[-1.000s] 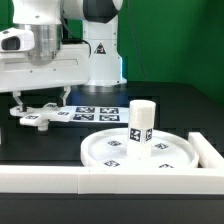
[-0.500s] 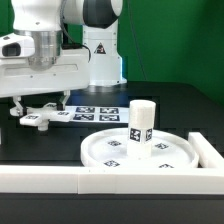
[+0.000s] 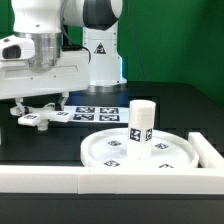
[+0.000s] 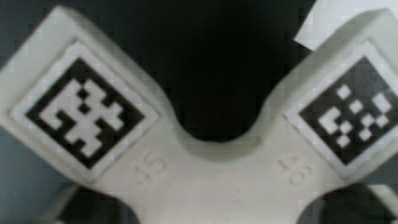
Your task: Assemble round table
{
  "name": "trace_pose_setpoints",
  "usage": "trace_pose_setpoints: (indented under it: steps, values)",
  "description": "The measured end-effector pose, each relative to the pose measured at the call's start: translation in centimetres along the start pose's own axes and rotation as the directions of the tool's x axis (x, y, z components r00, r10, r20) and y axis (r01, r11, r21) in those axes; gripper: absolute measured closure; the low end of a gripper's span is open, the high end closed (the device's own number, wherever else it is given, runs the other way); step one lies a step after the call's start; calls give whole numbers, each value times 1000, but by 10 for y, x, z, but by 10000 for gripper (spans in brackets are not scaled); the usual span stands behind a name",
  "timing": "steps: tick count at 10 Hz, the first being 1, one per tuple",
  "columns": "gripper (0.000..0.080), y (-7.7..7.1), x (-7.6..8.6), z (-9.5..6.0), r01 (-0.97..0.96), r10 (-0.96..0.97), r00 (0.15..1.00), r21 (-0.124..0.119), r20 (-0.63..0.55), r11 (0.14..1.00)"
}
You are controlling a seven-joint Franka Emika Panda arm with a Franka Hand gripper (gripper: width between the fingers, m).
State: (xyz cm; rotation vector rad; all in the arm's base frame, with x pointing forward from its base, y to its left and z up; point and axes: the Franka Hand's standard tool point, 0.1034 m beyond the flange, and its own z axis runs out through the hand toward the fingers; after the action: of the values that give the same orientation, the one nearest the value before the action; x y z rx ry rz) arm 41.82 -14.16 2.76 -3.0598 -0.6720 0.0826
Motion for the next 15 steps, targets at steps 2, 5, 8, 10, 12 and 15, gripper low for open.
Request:
trace_pose_setpoints:
  steps: [2, 5, 8, 10, 12, 15]
  values:
    - [361, 0, 1, -1, 2, -2, 1000, -1, -2, 1000]
    - [361, -2, 7, -5, -4, 4, 1000, 8, 1, 1000]
    - [361, -28, 34, -33, -86, 87, 996, 29, -11, 996]
    - [361, -55, 60, -57, -150, 151, 988, 38, -25, 988]
    - [361, -76, 86, -81, -195, 197, 980, 58, -22, 979]
    - [361, -105, 139, -115, -294, 295, 955, 74, -7, 953]
